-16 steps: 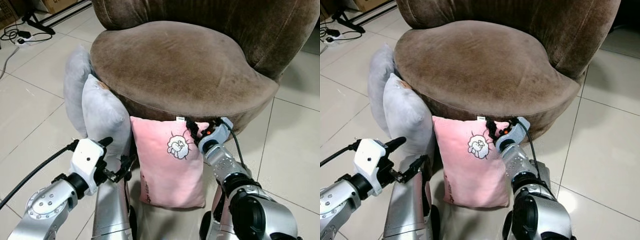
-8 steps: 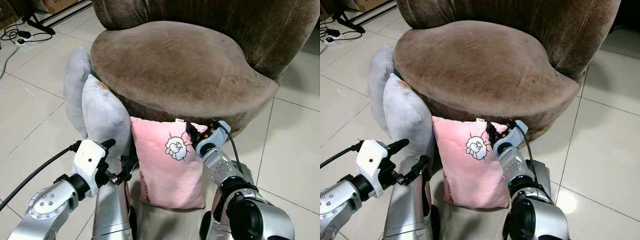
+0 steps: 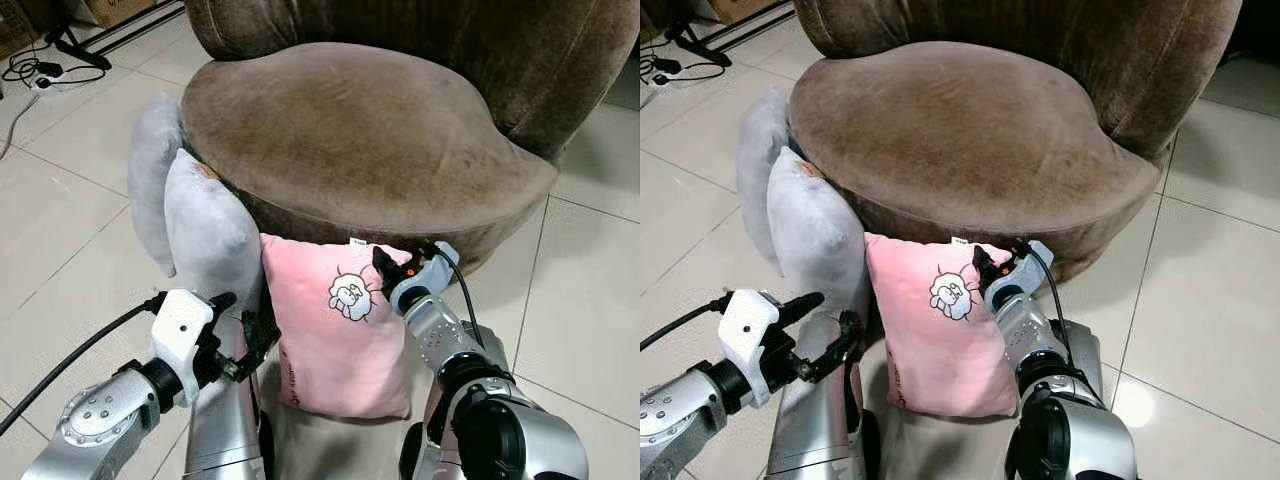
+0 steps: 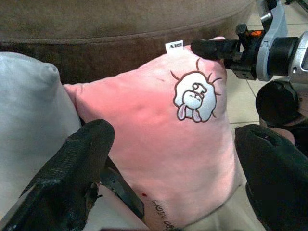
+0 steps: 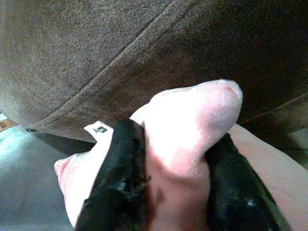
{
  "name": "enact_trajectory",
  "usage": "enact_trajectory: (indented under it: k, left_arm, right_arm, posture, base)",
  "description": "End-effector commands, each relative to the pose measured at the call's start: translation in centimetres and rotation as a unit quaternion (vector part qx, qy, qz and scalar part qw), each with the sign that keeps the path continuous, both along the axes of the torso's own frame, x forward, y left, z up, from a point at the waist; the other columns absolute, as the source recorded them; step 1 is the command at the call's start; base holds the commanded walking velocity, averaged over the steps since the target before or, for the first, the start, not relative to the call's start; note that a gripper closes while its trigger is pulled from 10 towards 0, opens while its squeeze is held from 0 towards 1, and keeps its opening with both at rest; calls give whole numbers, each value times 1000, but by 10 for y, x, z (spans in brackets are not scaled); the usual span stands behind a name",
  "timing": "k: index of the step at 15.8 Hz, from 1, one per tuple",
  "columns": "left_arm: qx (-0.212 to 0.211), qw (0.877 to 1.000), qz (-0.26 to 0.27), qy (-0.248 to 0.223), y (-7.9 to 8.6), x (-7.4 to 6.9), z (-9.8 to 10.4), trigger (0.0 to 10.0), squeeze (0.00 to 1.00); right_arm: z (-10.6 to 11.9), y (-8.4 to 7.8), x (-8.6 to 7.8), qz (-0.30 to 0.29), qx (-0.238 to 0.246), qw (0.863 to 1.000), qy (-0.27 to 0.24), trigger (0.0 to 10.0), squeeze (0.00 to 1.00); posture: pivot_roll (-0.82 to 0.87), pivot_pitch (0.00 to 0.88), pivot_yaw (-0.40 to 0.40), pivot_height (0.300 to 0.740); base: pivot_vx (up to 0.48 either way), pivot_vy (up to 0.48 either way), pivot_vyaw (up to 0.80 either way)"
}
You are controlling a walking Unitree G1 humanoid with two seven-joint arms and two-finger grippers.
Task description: Move the pillow to the sofa from floor
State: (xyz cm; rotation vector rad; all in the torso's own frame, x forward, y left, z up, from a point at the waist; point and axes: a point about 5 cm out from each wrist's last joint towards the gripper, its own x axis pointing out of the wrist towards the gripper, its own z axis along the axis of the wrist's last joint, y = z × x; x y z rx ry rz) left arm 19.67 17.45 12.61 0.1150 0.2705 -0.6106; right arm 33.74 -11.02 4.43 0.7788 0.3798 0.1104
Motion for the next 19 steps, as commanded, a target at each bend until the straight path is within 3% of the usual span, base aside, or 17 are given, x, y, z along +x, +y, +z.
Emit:
enact_trajectory:
  k: [1,7,12,14,17,18,19]
  left_arm:
    - [-1,1000,4,7,3,-1,-2,10000,0]
    - [-5,1000,23,3,0,5,-5,10000,0]
    - [-37,997,59,-30,0,17,3,10000,0]
    - [-32,996,68,-48,-4,25,5,10000,0]
    - [15,988,106,-110,-8,39,17,10000,0]
    - [21,980,144,-138,-7,44,25,10000,0]
    - [26,976,155,-149,-6,45,28,10000,0]
  right_arm:
    - [-4,4,-4,8,7,1000,4,0,0]
    - [-7,0,-7,19,8,1000,-5,0,0]
    - [18,-21,-7,2,33,996,-82,0,0]
    - [42,-35,-16,-14,42,991,-128,0,0]
    - [92,-57,-32,-57,49,976,-205,0,0]
    - [127,-63,-43,-70,44,965,-250,0,0]
    - [140,-63,-47,-70,44,960,-266,0,0]
  posture:
    - [36,78,64,407]
    - [14,8,76,407]
    - [-39,0,84,407]
    - [-67,0,91,407]
    - [-100,0,95,407]
    - [-111,0,99,407]
    - [-114,0,96,407]
  base:
    - [0,0,0]
    - [0,0,0]
    - [0,0,0]
    - [0,0,0]
    - [0,0,0]
    - [0,0,0]
    - [0,0,0]
